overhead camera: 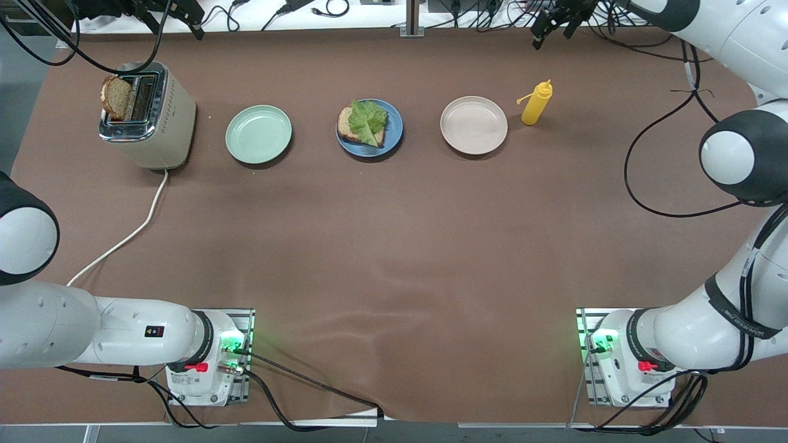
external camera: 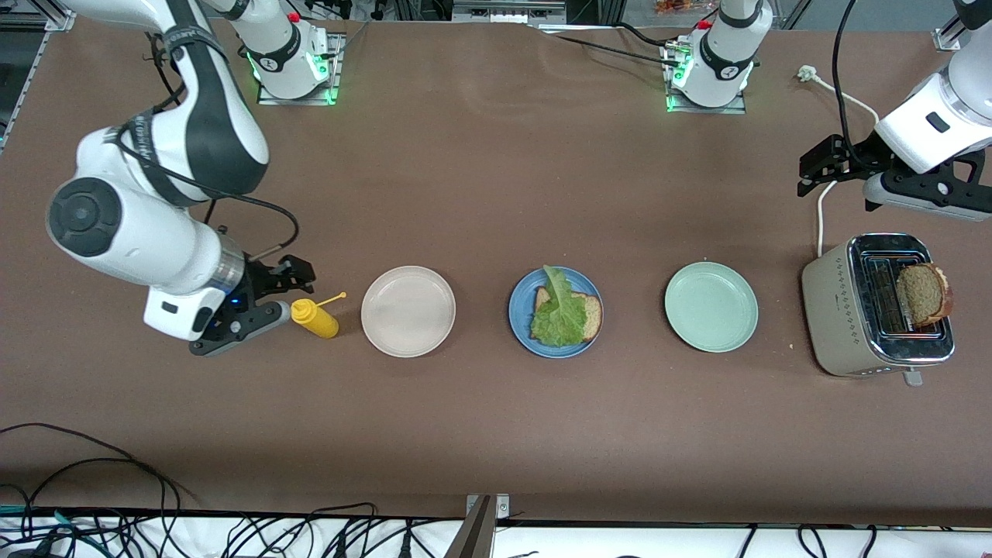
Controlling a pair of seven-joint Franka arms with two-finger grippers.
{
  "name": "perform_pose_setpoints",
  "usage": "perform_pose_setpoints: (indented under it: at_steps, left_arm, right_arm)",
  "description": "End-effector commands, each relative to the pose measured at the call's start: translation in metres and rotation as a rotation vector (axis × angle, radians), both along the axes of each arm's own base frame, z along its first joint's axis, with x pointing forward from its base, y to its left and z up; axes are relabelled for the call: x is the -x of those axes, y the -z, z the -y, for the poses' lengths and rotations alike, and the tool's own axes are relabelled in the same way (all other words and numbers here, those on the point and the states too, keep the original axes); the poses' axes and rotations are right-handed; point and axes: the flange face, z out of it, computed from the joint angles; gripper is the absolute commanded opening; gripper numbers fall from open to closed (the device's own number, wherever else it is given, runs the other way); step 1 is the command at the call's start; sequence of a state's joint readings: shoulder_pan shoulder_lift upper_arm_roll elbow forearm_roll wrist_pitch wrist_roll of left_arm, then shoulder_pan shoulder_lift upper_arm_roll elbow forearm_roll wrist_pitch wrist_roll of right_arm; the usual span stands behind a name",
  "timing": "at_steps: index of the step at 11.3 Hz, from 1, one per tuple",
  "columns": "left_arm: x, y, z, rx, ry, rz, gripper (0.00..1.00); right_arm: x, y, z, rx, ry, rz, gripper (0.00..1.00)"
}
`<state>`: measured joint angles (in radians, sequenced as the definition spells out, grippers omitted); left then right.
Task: Make sandwich in blue plate with both arms
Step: 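Open the right gripper and raise it off the lettuce, then move the right gripper beside the yellow mustard bottle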
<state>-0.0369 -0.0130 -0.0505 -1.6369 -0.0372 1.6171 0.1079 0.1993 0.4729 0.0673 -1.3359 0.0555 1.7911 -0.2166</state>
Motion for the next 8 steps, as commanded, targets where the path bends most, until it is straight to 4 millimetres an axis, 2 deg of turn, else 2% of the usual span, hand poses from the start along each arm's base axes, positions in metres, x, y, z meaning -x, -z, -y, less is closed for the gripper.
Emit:
perform_pose_setpoints:
  at_steps: [1, 5, 7, 8]
  left_arm:
    - [-0.002, -0.005, 0.0, 0.006, 0.015, -0.005, 1.0]
    - [-0.002, -0.006, -0.002, 0.006, 0.012, -0.004, 1.0]
    - [-0.003, -0.005, -0.011, 0.006, -0.003, -0.005, 1.0]
    - [-0.005, -0.004, -0.025, 0.006, -0.026, -0.008, 1.0]
  right_arm:
    - [0.007, -0.008, 0.042, -0.02, -0.147, -0.01, 1.0]
    - [-0.003, 0.0, 0.089, -0.056, -0.33, 0.002, 1.0]
    - [-0.009, 0.02, 0.12, -0.161, -0.429, 0.004, 1.0]
    - [-0.013, 0.033, 0.14, -0.221, -0.479, 0.015, 1.0]
